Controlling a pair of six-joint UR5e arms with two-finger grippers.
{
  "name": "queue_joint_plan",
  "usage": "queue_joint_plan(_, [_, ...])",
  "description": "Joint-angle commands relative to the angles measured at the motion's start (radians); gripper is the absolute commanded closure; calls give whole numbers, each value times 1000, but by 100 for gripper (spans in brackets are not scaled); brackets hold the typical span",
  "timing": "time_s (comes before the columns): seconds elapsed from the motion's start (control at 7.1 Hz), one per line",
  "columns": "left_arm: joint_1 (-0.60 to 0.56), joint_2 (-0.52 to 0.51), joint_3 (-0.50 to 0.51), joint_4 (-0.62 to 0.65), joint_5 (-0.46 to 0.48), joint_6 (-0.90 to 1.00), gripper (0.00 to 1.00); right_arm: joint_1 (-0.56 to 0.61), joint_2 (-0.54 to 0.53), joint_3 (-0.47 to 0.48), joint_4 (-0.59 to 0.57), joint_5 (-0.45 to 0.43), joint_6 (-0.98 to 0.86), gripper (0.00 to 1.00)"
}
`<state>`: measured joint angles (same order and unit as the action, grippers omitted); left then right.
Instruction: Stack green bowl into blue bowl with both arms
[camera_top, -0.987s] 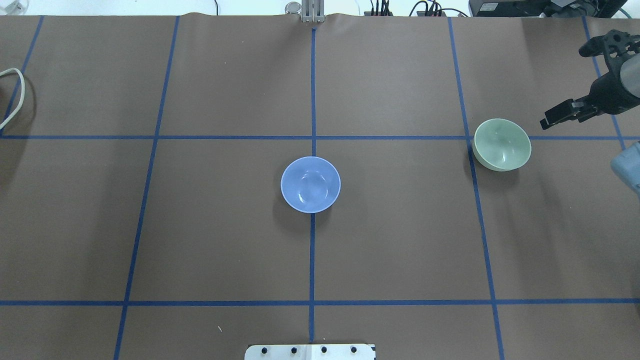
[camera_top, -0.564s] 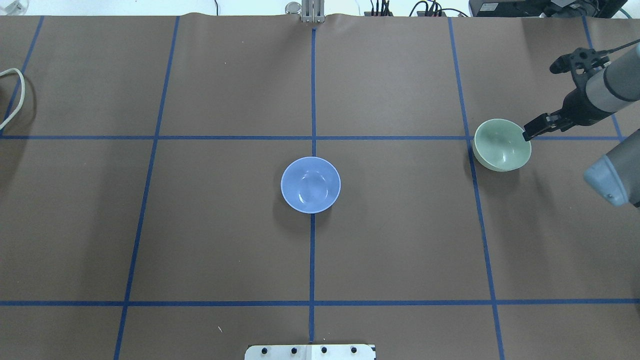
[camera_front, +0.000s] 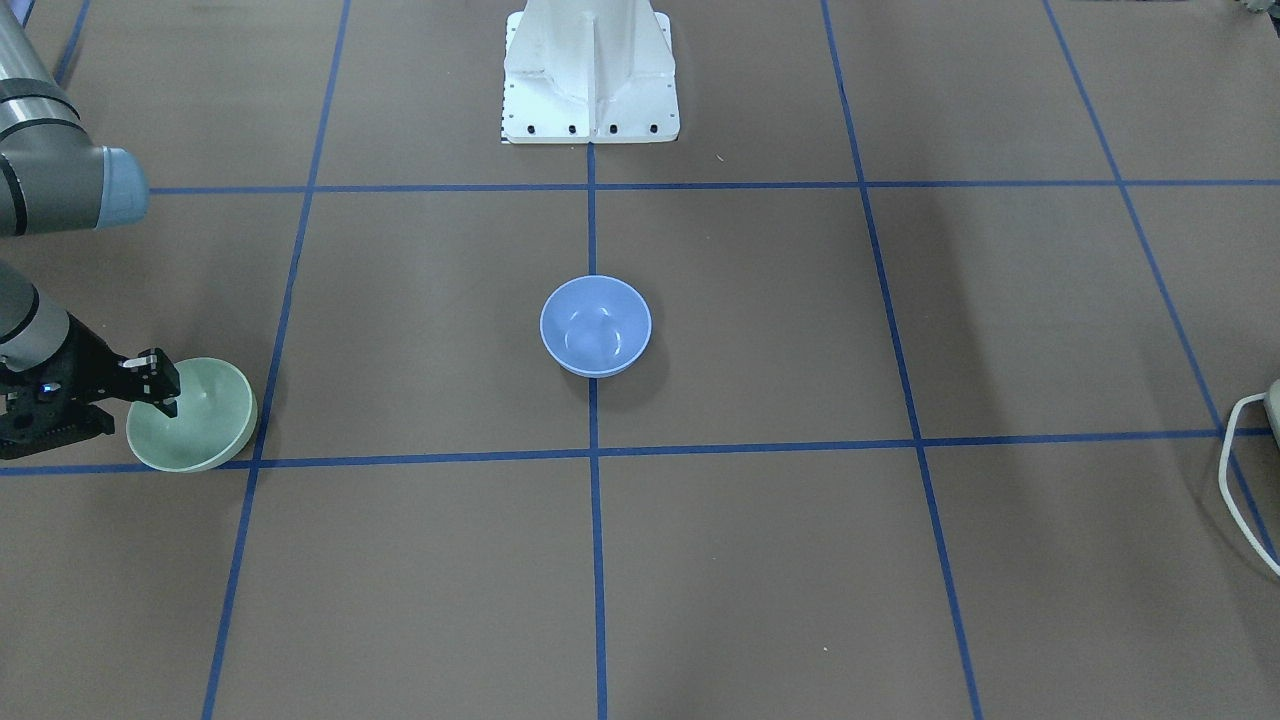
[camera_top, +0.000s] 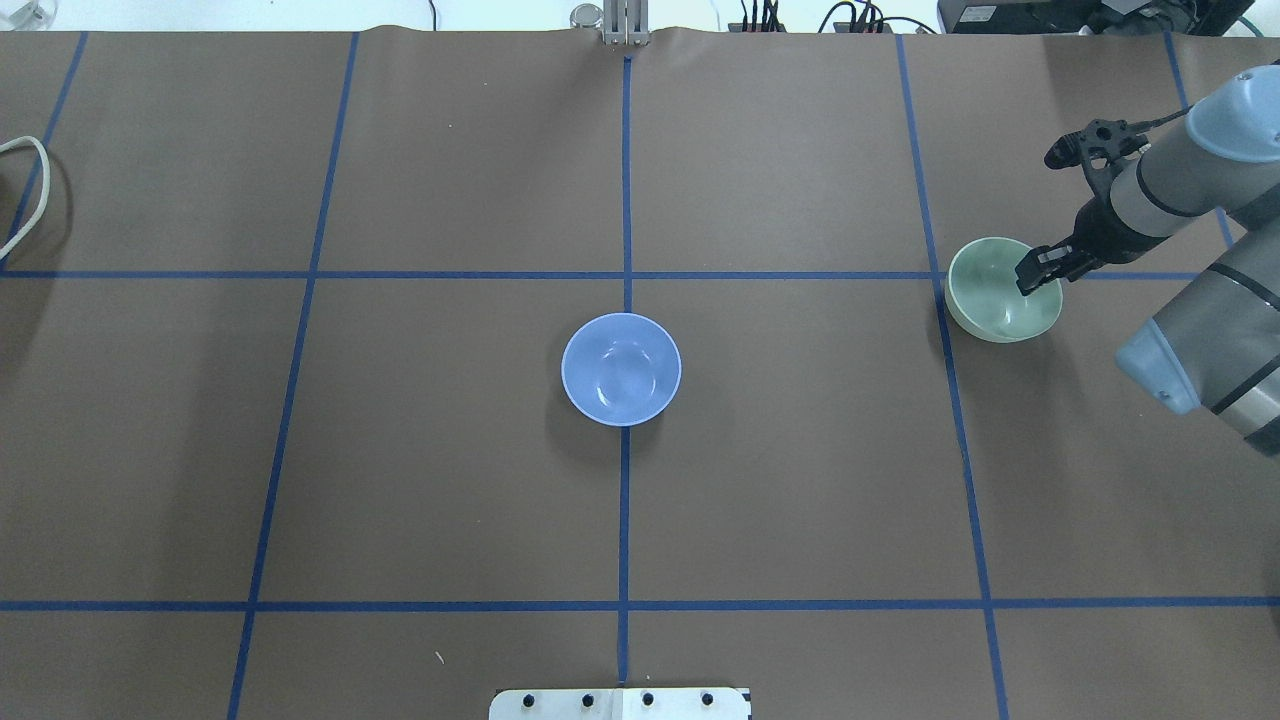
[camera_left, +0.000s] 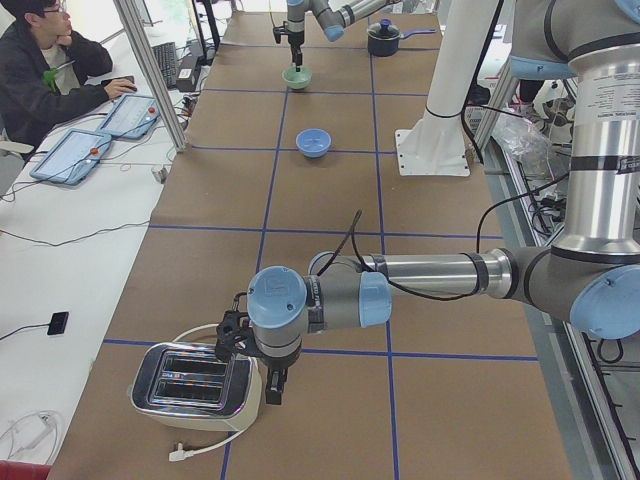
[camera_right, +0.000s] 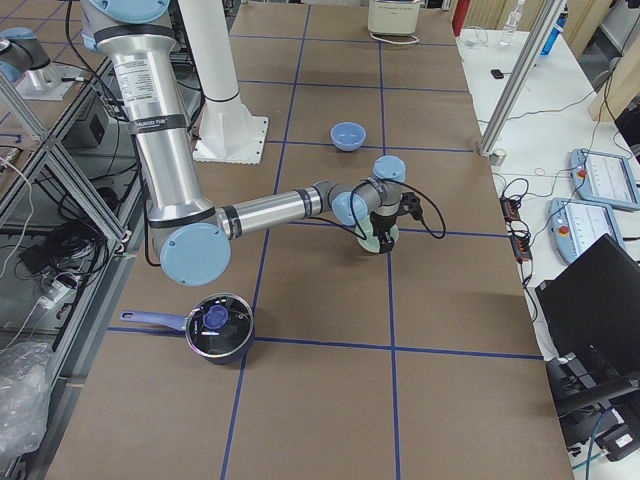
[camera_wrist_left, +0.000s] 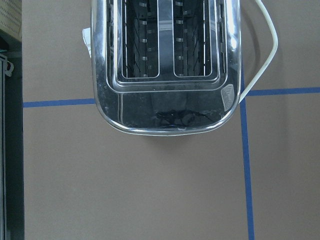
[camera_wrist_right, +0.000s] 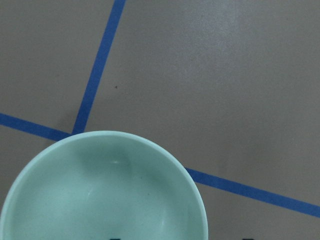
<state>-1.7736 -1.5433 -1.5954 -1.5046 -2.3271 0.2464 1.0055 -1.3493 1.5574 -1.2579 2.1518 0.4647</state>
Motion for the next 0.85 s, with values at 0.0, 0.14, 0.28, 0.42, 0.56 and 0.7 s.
queue_joint_plan(0.0, [0, 0, 0, 0, 0, 1, 2, 1, -10, -2, 0, 3, -1, 78])
queue_joint_plan(0.14, [0, 5, -1, -8, 0, 1, 2, 1, -11, -2, 0, 3, -3, 82])
queue_joint_plan(0.28, [0, 17, -1, -37, 0, -1, 2, 1, -16, -2, 0, 5, -3, 82])
queue_joint_plan(0.42, [0, 26, 0, -63, 0, -2, 2, 1, -17, -2, 0, 3, -3, 82])
queue_joint_plan(0.56, [0, 26, 0, -63, 0, -5, 2, 1, -17, -3, 0, 3, -3, 81])
queue_joint_plan(0.7, [0, 26, 0, -63, 0, -7, 2, 1, -13, -2, 0, 5, -1, 74])
